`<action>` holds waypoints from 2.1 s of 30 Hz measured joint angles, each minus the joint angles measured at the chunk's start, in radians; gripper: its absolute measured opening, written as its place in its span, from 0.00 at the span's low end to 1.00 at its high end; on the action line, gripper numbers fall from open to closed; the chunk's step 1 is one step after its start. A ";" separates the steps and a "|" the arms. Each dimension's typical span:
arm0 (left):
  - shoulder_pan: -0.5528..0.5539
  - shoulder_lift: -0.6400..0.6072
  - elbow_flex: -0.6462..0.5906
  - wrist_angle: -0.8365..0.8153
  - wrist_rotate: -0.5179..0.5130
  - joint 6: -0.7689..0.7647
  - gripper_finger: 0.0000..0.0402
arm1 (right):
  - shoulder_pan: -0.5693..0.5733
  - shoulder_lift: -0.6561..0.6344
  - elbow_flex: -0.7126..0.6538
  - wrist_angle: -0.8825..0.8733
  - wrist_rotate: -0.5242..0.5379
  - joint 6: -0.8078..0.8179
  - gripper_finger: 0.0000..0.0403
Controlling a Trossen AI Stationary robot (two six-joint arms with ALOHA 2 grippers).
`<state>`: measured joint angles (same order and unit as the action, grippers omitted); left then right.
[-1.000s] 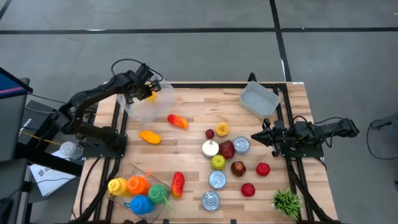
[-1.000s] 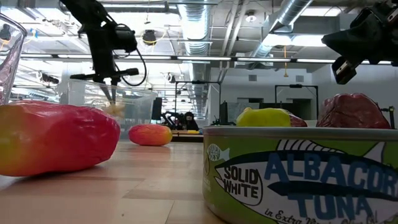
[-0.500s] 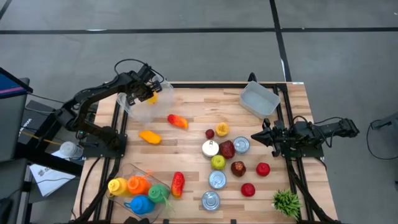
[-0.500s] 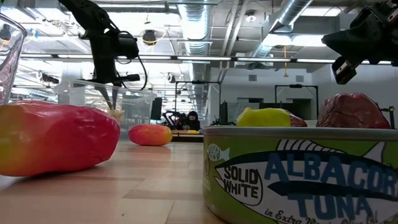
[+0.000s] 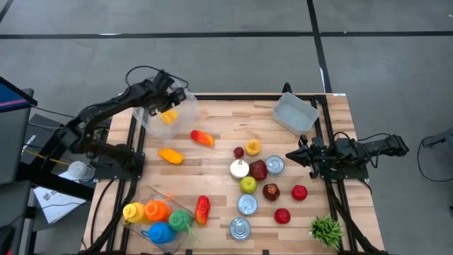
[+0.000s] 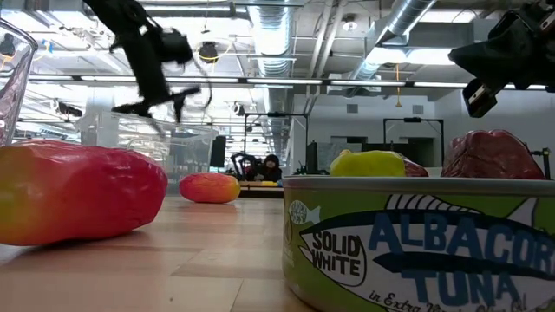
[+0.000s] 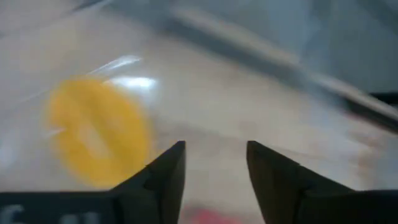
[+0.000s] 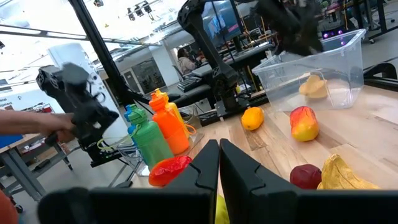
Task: Pick & Place Food Item
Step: Put the top red mango into the white bin
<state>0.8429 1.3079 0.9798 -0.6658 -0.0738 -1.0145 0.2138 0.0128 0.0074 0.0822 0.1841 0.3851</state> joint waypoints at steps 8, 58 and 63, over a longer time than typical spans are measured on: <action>-0.060 -0.271 0.001 0.295 0.092 0.247 0.52 | 0.000 0.000 0.000 0.000 0.000 0.000 0.02; -0.555 0.555 0.260 -0.097 -0.015 1.318 0.80 | 0.000 0.000 0.000 0.000 0.000 0.000 0.02; -0.555 0.558 0.230 -0.085 -0.010 1.318 0.78 | 0.000 0.000 0.000 0.000 0.000 0.000 0.02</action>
<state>0.2874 1.8660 1.2103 -0.7506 -0.0837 0.3035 0.2138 0.0128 0.0074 0.0822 0.1841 0.3854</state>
